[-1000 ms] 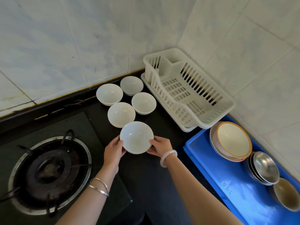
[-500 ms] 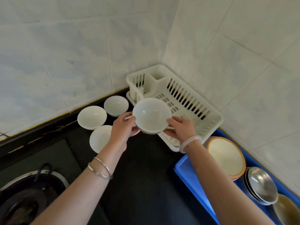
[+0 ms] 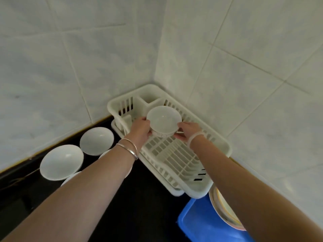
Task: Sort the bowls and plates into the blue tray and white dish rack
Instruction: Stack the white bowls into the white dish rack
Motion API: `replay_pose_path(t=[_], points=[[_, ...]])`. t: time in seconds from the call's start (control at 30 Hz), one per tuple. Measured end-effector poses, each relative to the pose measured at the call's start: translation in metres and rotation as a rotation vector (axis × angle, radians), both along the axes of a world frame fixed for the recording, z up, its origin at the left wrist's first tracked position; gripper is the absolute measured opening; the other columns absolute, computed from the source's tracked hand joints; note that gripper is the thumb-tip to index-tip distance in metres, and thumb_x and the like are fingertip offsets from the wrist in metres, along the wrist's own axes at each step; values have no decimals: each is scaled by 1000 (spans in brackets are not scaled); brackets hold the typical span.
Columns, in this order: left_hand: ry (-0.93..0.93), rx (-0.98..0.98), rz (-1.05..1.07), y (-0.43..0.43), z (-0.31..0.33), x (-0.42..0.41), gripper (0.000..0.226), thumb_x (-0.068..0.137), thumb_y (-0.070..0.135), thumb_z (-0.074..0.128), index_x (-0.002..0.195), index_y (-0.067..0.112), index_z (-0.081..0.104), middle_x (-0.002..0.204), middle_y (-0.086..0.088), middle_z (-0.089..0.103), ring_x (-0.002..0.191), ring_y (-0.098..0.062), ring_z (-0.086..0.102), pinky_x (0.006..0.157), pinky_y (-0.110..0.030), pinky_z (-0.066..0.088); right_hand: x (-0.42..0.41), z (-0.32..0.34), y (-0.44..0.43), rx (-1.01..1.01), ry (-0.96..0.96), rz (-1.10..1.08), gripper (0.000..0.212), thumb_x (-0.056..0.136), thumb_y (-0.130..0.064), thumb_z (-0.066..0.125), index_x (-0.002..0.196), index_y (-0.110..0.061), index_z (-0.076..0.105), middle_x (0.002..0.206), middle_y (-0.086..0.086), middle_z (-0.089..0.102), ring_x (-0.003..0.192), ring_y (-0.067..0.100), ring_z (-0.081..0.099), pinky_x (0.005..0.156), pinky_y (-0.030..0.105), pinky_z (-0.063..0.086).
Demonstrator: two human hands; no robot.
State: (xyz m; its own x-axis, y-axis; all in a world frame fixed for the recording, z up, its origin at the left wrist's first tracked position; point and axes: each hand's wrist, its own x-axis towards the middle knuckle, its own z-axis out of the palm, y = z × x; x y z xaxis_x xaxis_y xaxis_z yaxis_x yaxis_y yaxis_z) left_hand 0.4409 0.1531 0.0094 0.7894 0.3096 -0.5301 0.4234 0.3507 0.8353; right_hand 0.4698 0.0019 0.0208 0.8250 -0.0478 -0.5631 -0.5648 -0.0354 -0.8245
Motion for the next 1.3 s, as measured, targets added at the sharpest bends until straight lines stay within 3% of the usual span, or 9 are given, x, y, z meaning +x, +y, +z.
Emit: replay_pose_path(t=[0.1,0.27,0.5,0.7,0.9,1.0,1.07,1.17,1.3], points=[[39,36,-24,0,-18,22,37,91,-3,39,126,4,49,105,-13,51,86,-27,52,63,-35,48,16,-14,2,-14,35,-13,30,91,-6,54,120,2,55,116,21,60,90,31,61,39,26,52],[74,106,-45,3,-37,42,37,91,-3,37,125,1,51,104,-11,49,93,-28,48,88,-48,49,33,-35,6,-16,63,-5,32,93,-6,52,124,2,53,125,21,57,108,36,61,68,34,54],[64,113,-25,7,-50,50,38,92,-4,37,128,2,49,105,-9,46,79,-26,48,87,-47,48,45,-55,11,-54,46,4,8,93,-9,52,96,-6,58,111,19,62,87,29,61,70,35,54],[46,94,-5,6,-53,55,37,92,-2,38,126,3,52,105,-7,46,94,-26,45,84,-43,48,50,-62,10,-37,-2,18,25,95,-11,49,115,2,56,97,12,59,76,22,59,70,35,53],[25,84,10,5,-56,54,37,91,-3,39,124,3,54,102,-8,48,77,-25,49,84,-43,49,47,-59,10,32,25,9,19,95,-24,49,105,-8,50,87,4,57,73,19,59,74,36,54],[18,97,1,6,-57,53,36,91,-1,41,125,3,54,102,-8,48,90,-28,47,87,-45,49,43,-59,11,25,-3,-11,19,95,-29,48,102,-11,50,84,1,55,73,18,58,75,35,54],[17,106,-10,6,-57,52,35,90,1,42,123,3,55,97,-9,51,90,-28,48,87,-45,49,38,-58,13,-22,-31,-13,22,96,-32,45,101,-12,52,91,4,58,79,20,60,73,35,54],[-3,145,1,5,-57,48,32,89,3,43,116,3,60,89,-10,55,88,-27,50,80,-39,48,28,-55,15,-168,-78,21,32,98,-34,38,97,-10,60,115,20,60,104,34,60,89,48,53],[-22,297,-57,5,-50,39,31,90,10,43,112,-2,61,98,-15,56,90,-27,52,79,-36,46,16,-45,16,-325,-159,91,48,99,-33,33,117,7,54,125,27,56,111,42,56,97,56,45]])
